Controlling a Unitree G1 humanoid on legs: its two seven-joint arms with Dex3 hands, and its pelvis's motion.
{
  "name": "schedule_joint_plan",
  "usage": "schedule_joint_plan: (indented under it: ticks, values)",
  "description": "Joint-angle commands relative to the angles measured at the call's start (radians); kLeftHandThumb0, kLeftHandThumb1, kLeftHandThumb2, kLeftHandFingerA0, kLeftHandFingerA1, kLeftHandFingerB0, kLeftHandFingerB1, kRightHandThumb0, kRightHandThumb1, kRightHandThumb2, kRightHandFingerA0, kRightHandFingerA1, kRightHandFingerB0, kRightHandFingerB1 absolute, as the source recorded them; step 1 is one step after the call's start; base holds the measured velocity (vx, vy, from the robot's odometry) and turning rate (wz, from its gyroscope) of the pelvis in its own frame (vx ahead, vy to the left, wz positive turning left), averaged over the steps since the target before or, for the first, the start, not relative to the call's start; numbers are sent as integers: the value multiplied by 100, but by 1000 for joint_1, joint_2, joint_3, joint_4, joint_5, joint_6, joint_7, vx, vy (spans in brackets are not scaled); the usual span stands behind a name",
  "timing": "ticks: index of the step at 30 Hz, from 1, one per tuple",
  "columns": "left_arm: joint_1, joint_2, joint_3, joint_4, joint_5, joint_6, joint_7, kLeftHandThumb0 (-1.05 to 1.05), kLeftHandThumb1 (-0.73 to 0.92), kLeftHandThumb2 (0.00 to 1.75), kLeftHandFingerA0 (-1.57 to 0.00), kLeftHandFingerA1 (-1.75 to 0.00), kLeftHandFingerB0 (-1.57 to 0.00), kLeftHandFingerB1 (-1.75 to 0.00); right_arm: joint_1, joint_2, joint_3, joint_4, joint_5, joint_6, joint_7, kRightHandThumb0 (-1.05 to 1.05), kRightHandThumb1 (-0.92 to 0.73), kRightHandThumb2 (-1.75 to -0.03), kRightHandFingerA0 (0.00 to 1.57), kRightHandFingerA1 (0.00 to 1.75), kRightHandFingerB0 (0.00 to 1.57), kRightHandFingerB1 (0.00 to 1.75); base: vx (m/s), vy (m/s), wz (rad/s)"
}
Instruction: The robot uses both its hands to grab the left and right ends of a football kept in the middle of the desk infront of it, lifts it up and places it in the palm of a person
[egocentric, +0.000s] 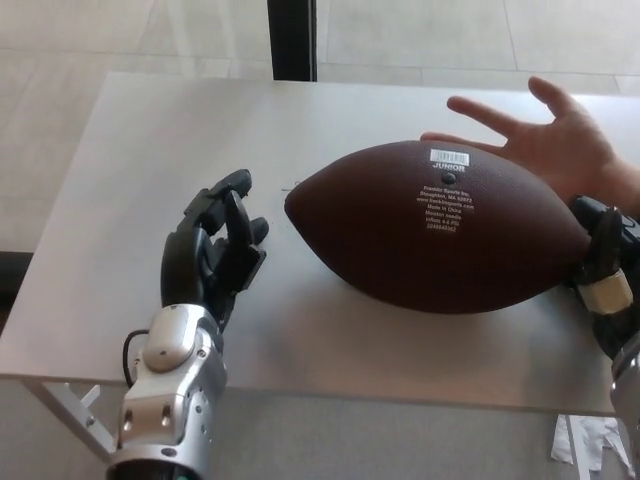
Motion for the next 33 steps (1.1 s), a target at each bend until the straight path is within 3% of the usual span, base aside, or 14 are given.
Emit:
schedule_joint_plan:
  ticks: [1,3,4,6,7,8,11,12,13,15,20,22,24,33]
  values:
    - [-23,-8,-10,96,-1,73,10,-98,92,92,-47,-65,-21,-39,-57,-3,-10,8,-3,5,-37,-104,-92,-69,78,71,54,46,0,0,0]
    - [-33,0,-12,105,-2,73,3,-98,92,92,-47,-65,-21,-39,-64,-2,-9,14,-2,-1,-34,-104,-92,-69,78,71,54,46,0,0,0]
    - [-46,6,-18,113,4,74,2,-101,92,93,-46,-65,-20,-40,-72,-5,-11,15,-1,-3,-33,-97,-73,-125,89,81,45,52,0,0,0]
    - [-86,19,-25,147,11,77,-4,-102,91,93,-46,-67,-20,-40,-86,-20,-13,6,-4,2,-32,-102,-92,-79,83,79,57,48,0,0,0]
    - [-98,23,-23,155,8,83,-4,-103,92,93,-45,-67,-20,-39,-88,-27,-9,6,-13,2,-30,-98,-79,-128,83,82,49,54,0,0,0]
    - [-113,32,-27,165,7,97,-14,-102,92,129,-40,-67,-14,-45,-90,-34,-12,3,-13,4,-29,-97,-92,-72,82,79,56,44,0,0,0]
    - [-131,39,-30,183,-1,110,-30,-96,87,128,-40,-68,-13,-45,-90,-42,-18,4,-8,6,-26,-98,-92,-73,79,78,56,44,0,0,0]
    - [-135,46,-36,187,-5,123,-50,-95,86,128,-36,-67,-12,-39,-86,-42,-19,-1,-7,10,-29,-89,-74,-125,84,83,49,54,0,0,0]
    - [-133,50,-38,185,-15,130,-71,-95,86,129,-35,-67,-9,-36,-83,-41,-17,-1,-8,11,-29,-97,-92,-74,78,77,57,45,0,0,0]
    - [-123,53,-57,173,-19,162,-103,-105,92,96,-30,-62,-11,-32,-72,-31,-14,0,-10,10,-37,-98,-92,-73,81,72,59,45,0,0,0]
    - [-122,34,-87,169,-28,196,-139,-104,92,97,-33,-65,-11,-32,-48,-6,-9,14,-11,-12,-42,-91,-74,-125,86,80,51,56,0,0,0]
    - [-125,26,-103,167,-21,200,-137,-103,92,97,-35,-65,-12,-33,-41,9,-14,15,-3,-10,-50,-99,-92,-72,78,69,57,46,0,0,0]
    - [-135,17,-110,170,-23,208,-131,-97,91,134,-45,-74,-6,-33,-35,24,-10,21,-6,-22,-54,-100,-92,-72,75,68,54,46,0,0,0]
    - [-129,-29,-102,210,-24,190,-71,-101,92,98,-46,-80,-15,-38,-73,62,-11,20,-8,-24,-89,-97,-92,-69,81,71,57,47,0,0,0]
